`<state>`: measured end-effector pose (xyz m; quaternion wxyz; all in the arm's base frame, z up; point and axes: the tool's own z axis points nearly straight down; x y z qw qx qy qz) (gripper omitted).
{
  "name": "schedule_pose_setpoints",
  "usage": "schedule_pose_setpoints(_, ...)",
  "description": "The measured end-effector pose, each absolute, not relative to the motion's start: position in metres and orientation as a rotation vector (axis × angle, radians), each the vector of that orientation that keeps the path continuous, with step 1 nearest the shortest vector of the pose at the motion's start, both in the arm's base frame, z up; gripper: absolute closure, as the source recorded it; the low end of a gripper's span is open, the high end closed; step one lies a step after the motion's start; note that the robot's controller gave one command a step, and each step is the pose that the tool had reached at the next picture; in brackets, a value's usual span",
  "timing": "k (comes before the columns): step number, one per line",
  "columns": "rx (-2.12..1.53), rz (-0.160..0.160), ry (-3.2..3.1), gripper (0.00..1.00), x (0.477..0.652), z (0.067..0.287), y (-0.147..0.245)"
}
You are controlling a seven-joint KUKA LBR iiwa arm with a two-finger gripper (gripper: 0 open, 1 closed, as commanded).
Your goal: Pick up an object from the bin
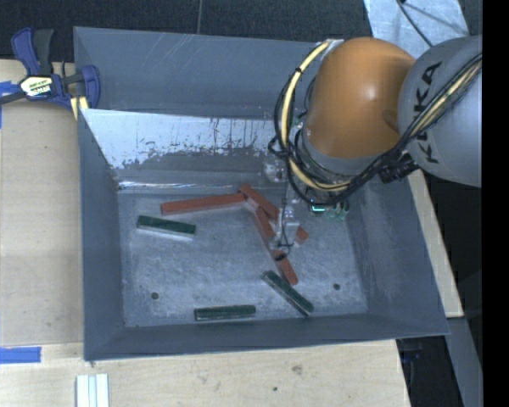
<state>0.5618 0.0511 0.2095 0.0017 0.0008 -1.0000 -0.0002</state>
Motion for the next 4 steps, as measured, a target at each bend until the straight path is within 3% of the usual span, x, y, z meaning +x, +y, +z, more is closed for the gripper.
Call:
schedule_pose_setpoints(1, 0.324, -0.003, -3.128, 0.0, 0.611, 0.137, 0.139)
schedule_pose_setpoints(2, 0.489, 0.0, -3.102, 0.0, 0.626, 0.07, 0.16)
schedule_pose_setpoints(3, 0.484, -0.003, -3.108, 1.0, 0.628, 0.074, 0.16)
schedule_pose_setpoints(4, 0.518, -0.003, -3.112, 1.0, 0.624, 0.214, 0.185)
